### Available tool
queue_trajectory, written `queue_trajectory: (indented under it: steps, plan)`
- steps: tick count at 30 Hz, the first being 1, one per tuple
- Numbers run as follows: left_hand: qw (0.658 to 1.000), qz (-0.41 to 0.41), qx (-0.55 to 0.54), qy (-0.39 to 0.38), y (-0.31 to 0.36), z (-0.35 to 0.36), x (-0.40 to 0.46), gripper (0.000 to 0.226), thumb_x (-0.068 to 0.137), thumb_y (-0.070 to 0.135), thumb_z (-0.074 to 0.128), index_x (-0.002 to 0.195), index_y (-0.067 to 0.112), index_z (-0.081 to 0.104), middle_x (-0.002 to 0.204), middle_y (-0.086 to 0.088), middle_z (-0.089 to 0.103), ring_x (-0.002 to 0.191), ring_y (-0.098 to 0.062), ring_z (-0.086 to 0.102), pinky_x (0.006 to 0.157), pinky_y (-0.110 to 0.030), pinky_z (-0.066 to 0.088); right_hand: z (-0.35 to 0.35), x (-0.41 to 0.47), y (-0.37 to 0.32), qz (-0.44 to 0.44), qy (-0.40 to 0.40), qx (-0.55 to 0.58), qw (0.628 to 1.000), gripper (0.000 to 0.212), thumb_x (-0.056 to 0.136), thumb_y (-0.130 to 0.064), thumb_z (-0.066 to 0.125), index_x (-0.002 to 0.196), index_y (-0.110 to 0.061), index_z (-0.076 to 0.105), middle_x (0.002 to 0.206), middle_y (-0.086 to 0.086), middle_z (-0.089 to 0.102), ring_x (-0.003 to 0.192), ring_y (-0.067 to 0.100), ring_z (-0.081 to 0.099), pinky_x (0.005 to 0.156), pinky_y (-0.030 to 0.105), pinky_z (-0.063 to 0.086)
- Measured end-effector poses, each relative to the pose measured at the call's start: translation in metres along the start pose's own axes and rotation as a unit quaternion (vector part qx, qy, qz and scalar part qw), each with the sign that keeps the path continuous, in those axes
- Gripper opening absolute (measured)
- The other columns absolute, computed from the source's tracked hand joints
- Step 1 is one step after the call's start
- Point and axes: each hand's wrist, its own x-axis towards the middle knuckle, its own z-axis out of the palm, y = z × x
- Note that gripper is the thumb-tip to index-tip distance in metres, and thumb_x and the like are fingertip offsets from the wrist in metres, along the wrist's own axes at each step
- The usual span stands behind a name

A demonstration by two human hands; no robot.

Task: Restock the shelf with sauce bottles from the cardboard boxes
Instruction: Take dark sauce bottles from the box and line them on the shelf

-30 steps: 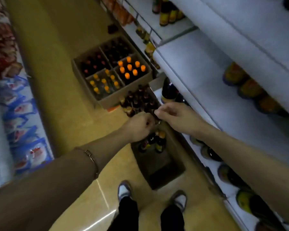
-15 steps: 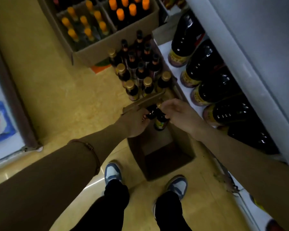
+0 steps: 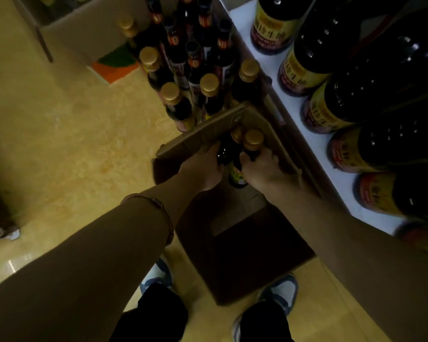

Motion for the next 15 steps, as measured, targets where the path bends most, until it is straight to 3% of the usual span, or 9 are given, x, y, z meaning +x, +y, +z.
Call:
queue_trajectory:
  steps: [4,10,15]
  plan:
    - [0.999,-0.021,0.031,0.021,-0.004,0.018,0.018,0.072,0.097,0.033,0.049,0.154,0.020,0.006,0.158,-0.008,0.011,0.143,-0.033,0.018,0.113,-0.049,0.027,0.016,0.020,0.014,0.028,0.011,0.077,0.997,0.072,0.098,-0.042,0.050,0.155,-0.015,0.015,0.159,0.012,0.021,0.144,0.034,0.024,0.118,0.047,0.023]
    - [0.996,-0.043,0.032,0.066,-0.004,0.036,0.039,0.079,0.092,0.032,0.056,0.153,0.020,0.006,0.155,-0.009,0.010,0.140,-0.033,0.020,0.113,-0.049,0.027,0.040,0.032,0.007,0.033,0.073,0.106,0.991,0.077,0.095,-0.047,0.053,0.153,-0.024,0.008,0.152,0.014,0.016,0.140,0.035,0.023,0.109,0.047,0.030]
    - [0.986,-0.101,0.012,0.131,0.005,0.053,0.053,0.073,0.087,0.012,0.061,0.147,0.020,0.021,0.151,-0.010,0.010,0.135,-0.033,0.021,0.108,-0.047,0.036,0.048,0.045,-0.001,0.079,0.110,0.188,0.973,0.072,0.089,-0.053,0.060,0.145,-0.026,0.023,0.146,0.015,0.017,0.132,0.037,0.027,0.105,0.044,0.033]
